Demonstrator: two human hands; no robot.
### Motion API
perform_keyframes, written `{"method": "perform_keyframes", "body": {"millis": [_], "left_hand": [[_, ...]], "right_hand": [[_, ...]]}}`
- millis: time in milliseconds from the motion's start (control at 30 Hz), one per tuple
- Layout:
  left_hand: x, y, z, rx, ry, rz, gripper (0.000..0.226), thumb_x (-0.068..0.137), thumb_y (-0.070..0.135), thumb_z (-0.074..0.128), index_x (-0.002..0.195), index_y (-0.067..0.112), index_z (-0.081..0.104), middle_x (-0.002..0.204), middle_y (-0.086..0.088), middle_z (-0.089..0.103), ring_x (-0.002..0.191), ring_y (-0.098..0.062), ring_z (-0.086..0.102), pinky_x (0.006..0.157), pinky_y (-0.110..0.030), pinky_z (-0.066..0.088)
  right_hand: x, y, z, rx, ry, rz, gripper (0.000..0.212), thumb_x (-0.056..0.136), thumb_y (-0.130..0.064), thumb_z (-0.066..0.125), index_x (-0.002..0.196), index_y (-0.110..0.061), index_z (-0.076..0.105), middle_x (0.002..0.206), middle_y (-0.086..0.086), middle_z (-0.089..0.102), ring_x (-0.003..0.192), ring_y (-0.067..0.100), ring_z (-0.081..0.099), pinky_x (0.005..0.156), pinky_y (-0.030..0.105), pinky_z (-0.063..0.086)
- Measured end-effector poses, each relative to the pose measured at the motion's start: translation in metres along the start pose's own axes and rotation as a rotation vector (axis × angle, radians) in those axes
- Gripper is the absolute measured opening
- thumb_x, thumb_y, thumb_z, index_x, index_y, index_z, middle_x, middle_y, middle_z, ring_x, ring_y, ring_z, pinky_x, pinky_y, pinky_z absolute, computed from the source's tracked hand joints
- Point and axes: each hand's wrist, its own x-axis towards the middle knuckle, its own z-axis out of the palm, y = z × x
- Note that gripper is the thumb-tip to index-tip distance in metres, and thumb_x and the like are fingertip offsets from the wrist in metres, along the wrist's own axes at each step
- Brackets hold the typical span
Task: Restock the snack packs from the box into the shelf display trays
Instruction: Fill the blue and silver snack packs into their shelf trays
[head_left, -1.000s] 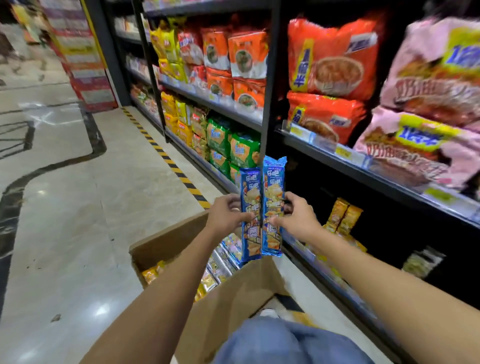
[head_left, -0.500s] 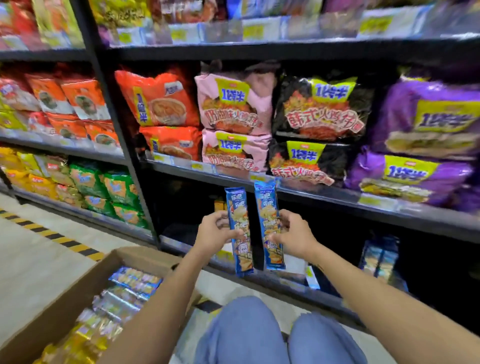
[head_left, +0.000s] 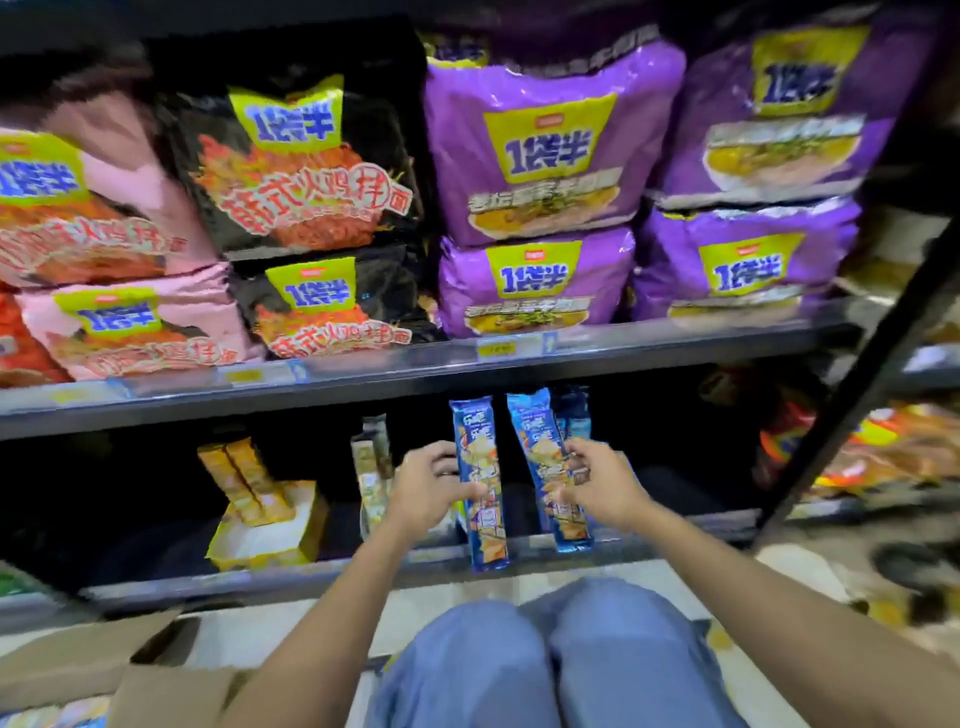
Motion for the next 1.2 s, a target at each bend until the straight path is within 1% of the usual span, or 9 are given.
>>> {"method": "perform_keyframes", "body": {"millis": [100, 200, 333, 500, 633, 733, 833, 1000, 1200], "left_hand": [[0.017, 0.0, 0.033, -0.006, -0.044, 0.003, 0.038, 0.063, -0.019, 0.074, 0.085, 0.009, 0.06, 0.079, -0.008, 0.068, 0.063, -0.014, 0.067, 0.059, -0.021, 0.056], [0.034, -0.002, 0.059, 0.049, -0.058, 0.047, 0.038, 0.061, -0.017, 0.077, 0.089, 0.005, 0.062, 0.082, -0.007, 0.067, 0.076, -0.02, 0.064, 0.071, -0.027, 0.057], [0.06, -0.017, 0.083, 0.119, -0.04, 0.051, 0.037, 0.059, -0.006, 0.083, 0.087, 0.012, 0.067, 0.082, -0.001, 0.068, 0.075, -0.017, 0.064, 0.079, -0.034, 0.054], [0.093, -0.033, 0.107, 0.067, -0.04, 0.027, 0.042, 0.062, -0.008, 0.081, 0.099, 0.008, 0.068, 0.096, -0.01, 0.071, 0.075, -0.017, 0.069, 0.081, -0.043, 0.057], [0.115, -0.042, 0.127, 0.041, -0.029, -0.004, 0.049, 0.067, -0.013, 0.075, 0.113, -0.004, 0.061, 0.105, -0.016, 0.067, 0.07, -0.009, 0.066, 0.071, -0.026, 0.059], [0.134, -0.053, 0.135, 0.016, 0.043, -0.022, 0.047, 0.067, -0.013, 0.075, 0.111, -0.007, 0.061, 0.104, -0.016, 0.067, 0.079, -0.02, 0.066, 0.061, -0.012, 0.054], [0.147, -0.065, 0.138, 0.002, 0.056, -0.045, 0.031, 0.069, -0.008, 0.076, 0.099, -0.003, 0.066, 0.1, -0.013, 0.069, 0.088, -0.02, 0.067, 0.066, -0.012, 0.055], [0.154, -0.085, 0.137, 0.018, 0.021, -0.107, 0.031, 0.071, -0.002, 0.077, 0.1, 0.002, 0.068, 0.099, -0.012, 0.071, 0.091, -0.021, 0.069, 0.085, -0.033, 0.057], [0.156, -0.094, 0.134, 0.123, -0.002, -0.072, 0.03, 0.072, 0.0, 0.077, 0.101, 0.003, 0.069, 0.097, -0.008, 0.071, 0.085, -0.015, 0.068, 0.076, -0.021, 0.057]], "right_hand": [[0.001, 0.032, -0.02, -0.023, 0.07, 0.057, 0.054, 0.073, -0.004, 0.075, 0.123, -0.005, 0.054, 0.1, 0.004, 0.059, 0.091, 0.012, 0.052, 0.066, 0.015, 0.039], [0.002, 0.054, -0.038, -0.003, 0.129, 0.092, 0.043, 0.074, 0.001, 0.071, 0.114, -0.006, 0.057, 0.1, 0.006, 0.061, 0.086, 0.012, 0.053, 0.06, 0.009, 0.041], [0.008, 0.075, -0.052, -0.024, 0.176, 0.144, 0.027, 0.074, 0.003, 0.069, 0.096, -0.007, 0.056, 0.082, 0.016, 0.061, 0.07, 0.029, 0.057, 0.071, 0.032, 0.051], [0.031, 0.098, -0.057, 0.02, 0.195, 0.17, 0.03, 0.077, 0.002, 0.07, 0.101, -0.009, 0.057, 0.103, 0.023, 0.065, 0.096, 0.04, 0.062, 0.081, 0.049, 0.054], [0.055, 0.116, -0.055, 0.072, 0.187, 0.178, 0.034, 0.076, 0.005, 0.069, 0.106, -0.006, 0.058, 0.097, 0.016, 0.069, 0.088, 0.033, 0.067, 0.083, 0.046, 0.054], [0.079, 0.131, -0.055, 0.115, 0.195, 0.175, 0.037, 0.076, 0.005, 0.07, 0.109, -0.006, 0.058, 0.096, 0.008, 0.067, 0.085, 0.017, 0.063, 0.085, 0.036, 0.054], [0.103, 0.144, -0.053, 0.159, 0.217, 0.181, 0.036, 0.077, 0.001, 0.071, 0.109, -0.009, 0.057, 0.102, 0.009, 0.065, 0.093, 0.017, 0.062, 0.081, 0.027, 0.05], [0.131, 0.162, -0.043, 0.14, 0.207, 0.222, 0.042, 0.077, -0.004, 0.072, 0.115, -0.011, 0.056, 0.112, 0.01, 0.064, 0.101, 0.022, 0.062, 0.09, 0.036, 0.052], [0.142, 0.163, -0.031, 0.15, 0.201, 0.282, 0.062, 0.08, -0.009, 0.072, 0.136, -0.009, 0.044, 0.131, 0.011, 0.055, 0.112, 0.023, 0.058, 0.091, 0.031, 0.047]]}}
